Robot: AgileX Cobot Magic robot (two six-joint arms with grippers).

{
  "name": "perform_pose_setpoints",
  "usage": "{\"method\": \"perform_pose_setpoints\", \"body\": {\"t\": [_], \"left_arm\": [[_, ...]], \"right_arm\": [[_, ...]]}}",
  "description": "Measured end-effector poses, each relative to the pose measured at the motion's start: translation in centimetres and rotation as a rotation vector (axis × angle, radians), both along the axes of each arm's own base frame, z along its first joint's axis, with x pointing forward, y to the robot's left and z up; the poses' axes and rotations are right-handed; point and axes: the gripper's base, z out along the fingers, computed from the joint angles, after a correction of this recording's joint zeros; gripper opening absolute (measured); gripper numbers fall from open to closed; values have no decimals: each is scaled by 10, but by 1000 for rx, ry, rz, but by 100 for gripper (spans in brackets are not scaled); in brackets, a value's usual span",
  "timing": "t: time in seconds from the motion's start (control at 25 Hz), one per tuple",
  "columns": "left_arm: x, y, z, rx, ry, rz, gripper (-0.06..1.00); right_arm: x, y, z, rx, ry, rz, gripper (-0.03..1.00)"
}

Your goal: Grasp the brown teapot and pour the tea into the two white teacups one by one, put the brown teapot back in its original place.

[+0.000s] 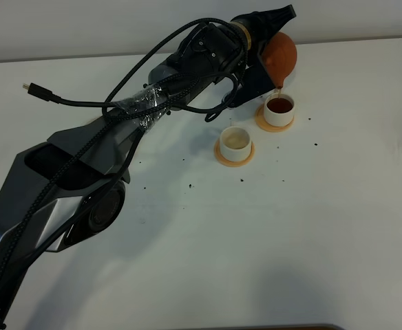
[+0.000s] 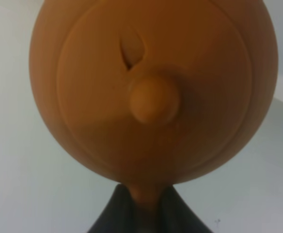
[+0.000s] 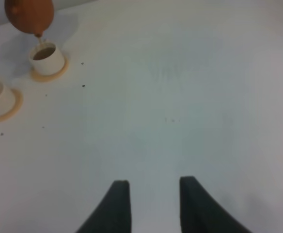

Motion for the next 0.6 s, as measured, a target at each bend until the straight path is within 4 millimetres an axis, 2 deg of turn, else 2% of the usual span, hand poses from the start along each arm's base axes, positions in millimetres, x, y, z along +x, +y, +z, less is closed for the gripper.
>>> {"method": "perform_pose_setpoints", "body": {"t": [0.6], "left_arm": [[-5, 3, -8, -101, 163, 100, 11]], "right_arm": [[0, 0, 0, 0, 0, 0, 24]]}}
